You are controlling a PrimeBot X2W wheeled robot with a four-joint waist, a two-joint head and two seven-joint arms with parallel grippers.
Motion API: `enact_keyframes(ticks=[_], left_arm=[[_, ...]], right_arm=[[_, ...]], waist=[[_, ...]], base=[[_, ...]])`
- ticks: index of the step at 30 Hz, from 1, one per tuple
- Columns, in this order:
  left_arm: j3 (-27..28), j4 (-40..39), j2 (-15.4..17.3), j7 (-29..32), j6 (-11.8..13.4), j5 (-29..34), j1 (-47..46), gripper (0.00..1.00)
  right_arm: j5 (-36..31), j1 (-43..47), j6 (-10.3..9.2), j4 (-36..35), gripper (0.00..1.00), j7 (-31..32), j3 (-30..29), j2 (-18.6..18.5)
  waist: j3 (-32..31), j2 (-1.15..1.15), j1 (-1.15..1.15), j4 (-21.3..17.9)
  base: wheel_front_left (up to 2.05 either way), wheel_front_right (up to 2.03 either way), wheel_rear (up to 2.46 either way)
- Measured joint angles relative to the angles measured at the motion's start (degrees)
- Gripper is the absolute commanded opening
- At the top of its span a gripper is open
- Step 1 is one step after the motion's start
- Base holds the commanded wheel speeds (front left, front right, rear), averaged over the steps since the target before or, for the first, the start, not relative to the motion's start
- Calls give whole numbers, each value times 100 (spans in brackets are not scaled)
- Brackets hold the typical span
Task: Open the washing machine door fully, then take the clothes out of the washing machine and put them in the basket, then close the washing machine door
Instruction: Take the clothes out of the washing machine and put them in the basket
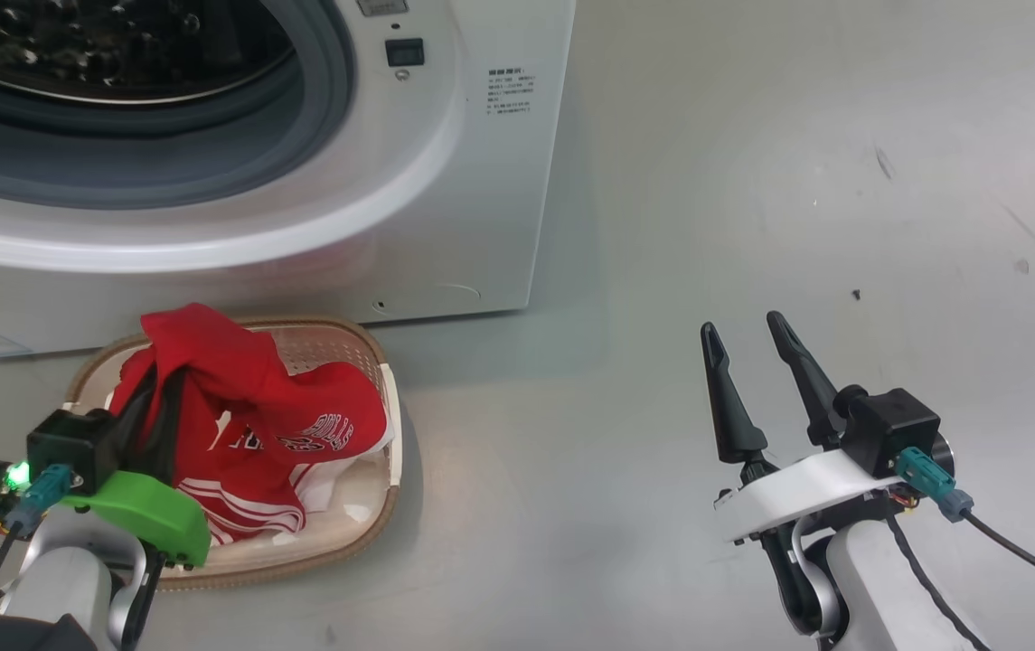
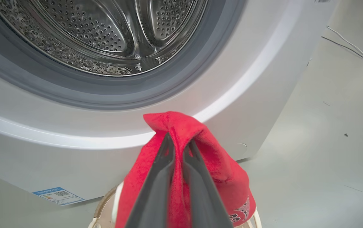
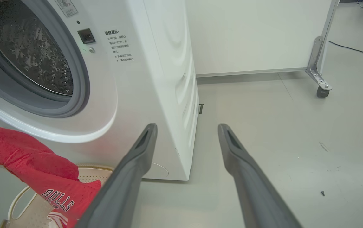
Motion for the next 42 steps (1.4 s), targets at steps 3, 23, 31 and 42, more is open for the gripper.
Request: enact_keyframes(ticks=[3,23,31,42], left_arm=[[-113,151,76,51,0,108,-14,0],[1,1180,280,280,0,102,-826,0],[134,1712,301,380,2,35,-1072,0],[673,2542,144,547,194,-499,-1312,0]], right_arm=[[-1,-79,0,-36,100,0,1,-1],[55,-399,-56,-197,100,0,51,0],[53,-489,-103,-250,100,0,40,1],[-64,-505,-153,-261,100,0,-26,2]], waist=[[169,0,0,-52],[1111,0,0,-632],[1388,0,0,-762],[1625,0,0,-724]], base=[[0,0,0],[0,0,0],[0,0,0],[0,0,0]])
